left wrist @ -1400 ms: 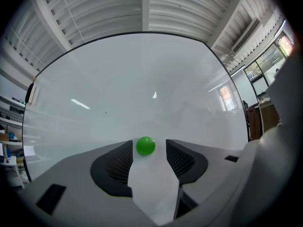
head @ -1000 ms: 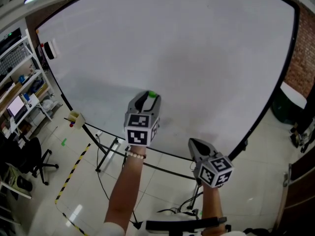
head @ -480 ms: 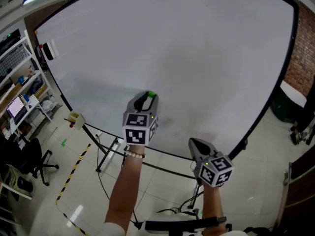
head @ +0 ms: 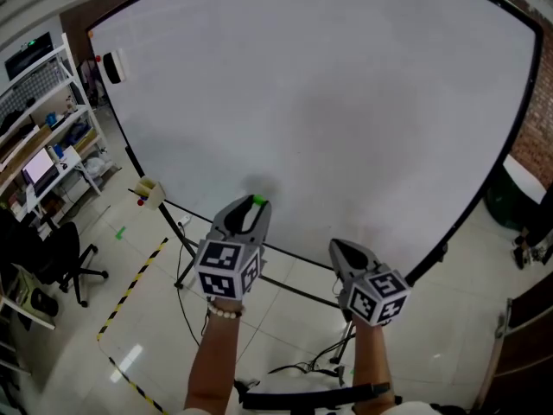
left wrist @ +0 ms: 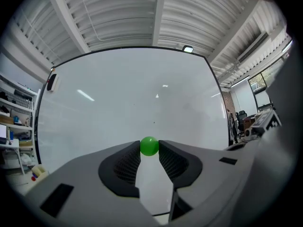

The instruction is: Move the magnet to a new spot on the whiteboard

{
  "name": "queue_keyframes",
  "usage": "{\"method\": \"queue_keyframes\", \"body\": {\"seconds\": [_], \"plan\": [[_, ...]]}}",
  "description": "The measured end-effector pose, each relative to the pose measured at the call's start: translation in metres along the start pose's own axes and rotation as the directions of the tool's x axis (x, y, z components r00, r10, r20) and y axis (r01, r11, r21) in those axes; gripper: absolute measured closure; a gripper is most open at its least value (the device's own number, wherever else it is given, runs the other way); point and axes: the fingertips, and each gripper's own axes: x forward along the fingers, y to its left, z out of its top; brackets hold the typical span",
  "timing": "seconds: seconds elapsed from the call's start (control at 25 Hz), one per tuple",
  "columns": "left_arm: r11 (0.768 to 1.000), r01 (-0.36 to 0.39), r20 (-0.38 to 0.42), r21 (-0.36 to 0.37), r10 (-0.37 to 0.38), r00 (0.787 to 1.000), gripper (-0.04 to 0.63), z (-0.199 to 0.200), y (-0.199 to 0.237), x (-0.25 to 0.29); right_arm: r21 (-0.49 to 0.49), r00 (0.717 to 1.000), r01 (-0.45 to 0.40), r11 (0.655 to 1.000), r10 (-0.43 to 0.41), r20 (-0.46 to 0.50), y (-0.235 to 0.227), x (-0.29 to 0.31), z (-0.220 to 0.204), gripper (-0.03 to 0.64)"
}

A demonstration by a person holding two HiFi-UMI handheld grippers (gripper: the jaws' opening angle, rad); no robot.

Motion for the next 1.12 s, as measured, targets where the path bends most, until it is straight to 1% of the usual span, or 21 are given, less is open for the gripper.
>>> {"method": "queue_keyframes", "body": {"seconds": [0.2,0.32,0.48,0.6,0.72,0.88,1.0,1.12], "plan": [[0.998,-0.023,-0.046,-0.063,0.021,0.999,0.477,-0.041,0.004,-0.071,-0.006,0.997,-0.076,0.997,0.075,-0.030,0.045,0.019,-0.010,0.609],[0.993,-0.060,-0.082,-0.104,0.052,0.995,0.477,-0.071,0.012,-0.109,-0.005,0.991,-0.119,0.993,0.119,-0.057,0.069,0.031,-0.022,0.609],[0.976,-0.132,-0.137,-0.176,0.108,0.985,0.477,-0.114,0.039,-0.156,0.001,0.982,-0.166,0.986,0.165,-0.093,0.104,0.041,-0.040,0.609],[0.963,-0.171,-0.163,-0.209,0.138,0.977,0.477,-0.131,0.048,-0.180,-0.004,0.977,-0.183,0.983,0.182,-0.111,0.119,0.043,-0.047,0.609],[0.959,-0.184,-0.187,-0.213,0.145,0.972,0.477,-0.141,0.049,-0.187,-0.005,0.976,-0.184,0.983,0.182,-0.119,0.125,0.041,-0.053,0.609],[0.962,-0.179,-0.197,-0.207,0.139,0.971,0.477,-0.143,0.054,-0.179,-0.001,0.979,-0.161,0.987,0.160,-0.123,0.124,0.041,-0.059,0.609],[0.967,-0.156,-0.202,-0.201,0.115,0.973,0.477,-0.142,0.055,-0.168,0.006,0.984,-0.135,0.991,0.135,-0.115,0.120,0.039,-0.059,0.609],[0.973,-0.125,-0.199,-0.196,0.085,0.976,0.477,-0.137,0.047,-0.159,0.007,0.989,-0.109,0.994,0.109,-0.104,0.115,0.030,-0.056,0.609]]}}
